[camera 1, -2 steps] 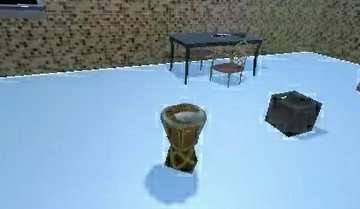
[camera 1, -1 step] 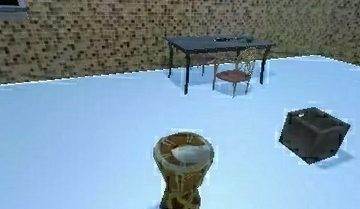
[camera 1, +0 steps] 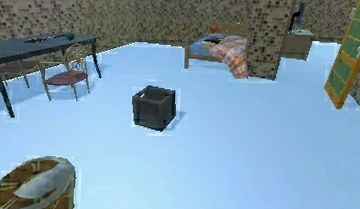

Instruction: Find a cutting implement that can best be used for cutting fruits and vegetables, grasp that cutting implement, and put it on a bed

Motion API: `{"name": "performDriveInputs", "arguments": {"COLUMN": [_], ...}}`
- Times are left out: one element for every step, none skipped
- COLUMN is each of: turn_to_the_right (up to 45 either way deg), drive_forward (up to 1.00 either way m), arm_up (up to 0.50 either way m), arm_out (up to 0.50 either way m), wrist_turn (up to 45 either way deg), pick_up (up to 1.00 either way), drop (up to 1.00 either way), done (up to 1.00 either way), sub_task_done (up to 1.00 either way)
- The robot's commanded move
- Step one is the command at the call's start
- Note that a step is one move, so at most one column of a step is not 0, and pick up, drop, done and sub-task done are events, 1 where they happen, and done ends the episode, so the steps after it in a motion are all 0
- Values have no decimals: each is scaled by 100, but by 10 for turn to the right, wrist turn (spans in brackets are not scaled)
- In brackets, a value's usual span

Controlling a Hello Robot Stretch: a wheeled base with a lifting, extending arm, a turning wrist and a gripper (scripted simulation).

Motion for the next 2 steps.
{"name": "performDriveInputs", "arguments": {"turn_to_the_right": [180,0], "drive_forward": [0,60], "arm_up": [0,0], "arm_out": [0,0], "wrist_turn": [0,0], "pick_up": [0,0], "drop": [0,0], "done": [0,0], "sub_task_done": [0,0]}}
